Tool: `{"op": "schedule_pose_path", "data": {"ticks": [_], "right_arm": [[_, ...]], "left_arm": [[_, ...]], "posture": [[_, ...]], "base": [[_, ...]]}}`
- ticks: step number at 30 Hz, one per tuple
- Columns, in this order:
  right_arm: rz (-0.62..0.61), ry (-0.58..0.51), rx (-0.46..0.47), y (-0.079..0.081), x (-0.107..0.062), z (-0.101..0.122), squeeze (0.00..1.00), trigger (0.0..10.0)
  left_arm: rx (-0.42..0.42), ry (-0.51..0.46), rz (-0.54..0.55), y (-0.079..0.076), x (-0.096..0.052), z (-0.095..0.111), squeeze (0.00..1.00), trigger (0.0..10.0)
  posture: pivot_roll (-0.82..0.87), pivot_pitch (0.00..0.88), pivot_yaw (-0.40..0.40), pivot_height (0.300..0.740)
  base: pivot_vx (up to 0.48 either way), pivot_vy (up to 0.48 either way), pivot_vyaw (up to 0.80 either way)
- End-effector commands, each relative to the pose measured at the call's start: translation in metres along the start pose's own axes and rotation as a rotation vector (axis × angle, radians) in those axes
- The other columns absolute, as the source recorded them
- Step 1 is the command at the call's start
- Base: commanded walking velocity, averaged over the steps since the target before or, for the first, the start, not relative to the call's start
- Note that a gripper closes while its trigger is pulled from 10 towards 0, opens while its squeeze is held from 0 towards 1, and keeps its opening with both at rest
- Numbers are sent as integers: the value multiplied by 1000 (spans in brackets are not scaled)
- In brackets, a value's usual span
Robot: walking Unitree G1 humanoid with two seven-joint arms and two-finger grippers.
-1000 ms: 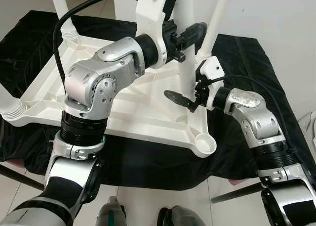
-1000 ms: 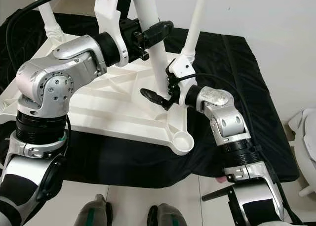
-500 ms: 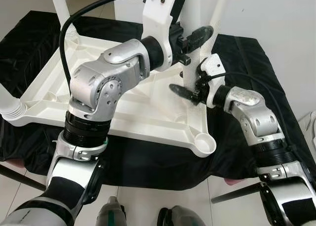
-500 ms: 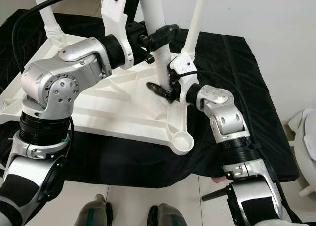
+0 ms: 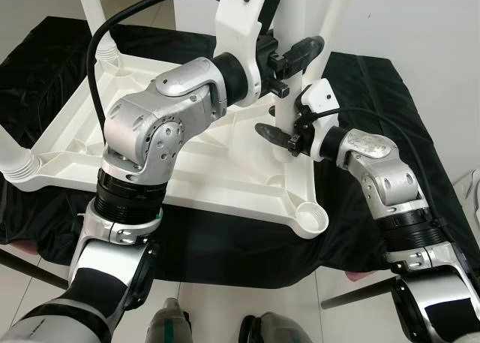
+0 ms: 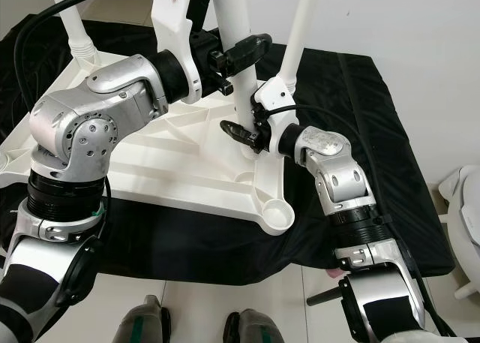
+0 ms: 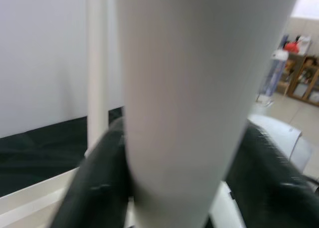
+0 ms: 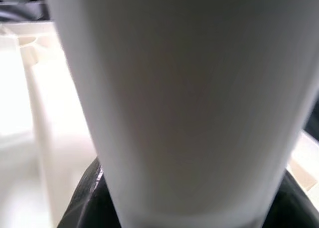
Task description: Building children table
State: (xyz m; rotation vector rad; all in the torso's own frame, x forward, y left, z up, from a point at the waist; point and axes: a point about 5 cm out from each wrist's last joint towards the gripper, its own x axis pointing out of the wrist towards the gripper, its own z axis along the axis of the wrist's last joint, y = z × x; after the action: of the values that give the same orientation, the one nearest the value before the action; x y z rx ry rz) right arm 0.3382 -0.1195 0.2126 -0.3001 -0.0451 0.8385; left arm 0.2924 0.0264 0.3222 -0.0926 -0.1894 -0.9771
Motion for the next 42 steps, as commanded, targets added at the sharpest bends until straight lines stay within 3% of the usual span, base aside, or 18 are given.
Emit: {"op": "schedule_pose_path", "data": {"ticks": [1, 13, 14, 16, 17, 30, 33, 42], "right_arm": [[-85, 39, 32, -12, -2, -5, 0, 10000], [-206, 5, 69, -23, 2, -3, 0, 10000], [-232, -9, 83, -25, 2, -2, 0, 10000], [-239, -17, 88, -25, 3, -1, 0, 10000], [-254, -35, 90, -26, 3, 0, 0, 10000], [-376, -147, 147, -29, 1, 4, 0, 10000], [-429, -189, 209, -23, -2, 2, 0, 10000], [-523, -241, 281, -19, -10, -2, 0, 10000]], "left_arm": [[-6, -43, -111, -18, 2, 7, 1000, 10000], [-140, -107, -139, -18, 0, 15, 1000, 10000], [-159, -112, -129, -17, -1, 16, 839, 10000], [-149, -106, -115, -15, -2, 16, 839, 10000], [-138, -95, -80, -10, -3, 14, 0, 10000], [-124, -85, 96, 17, -18, -8, 0, 10000], [-102, -44, 257, 36, -29, -30, 0, 10000], [-60, 9, 364, 44, -47, -55, 0, 10000]], "posture": [[17, 26, -58, 740], [20, 33, -57, 740], [21, 32, -57, 740], [21, 32, -57, 740], [19, 30, -56, 740], [10, 33, -66, 740], [5, 31, -59, 740], [7, 21, -50, 740]], "base": [[0, 0, 0], [0, 0, 0], [0, 0, 0], [0, 0, 0], [0, 0, 0], [0, 0, 0], [0, 0, 0], [0, 0, 0]]}}
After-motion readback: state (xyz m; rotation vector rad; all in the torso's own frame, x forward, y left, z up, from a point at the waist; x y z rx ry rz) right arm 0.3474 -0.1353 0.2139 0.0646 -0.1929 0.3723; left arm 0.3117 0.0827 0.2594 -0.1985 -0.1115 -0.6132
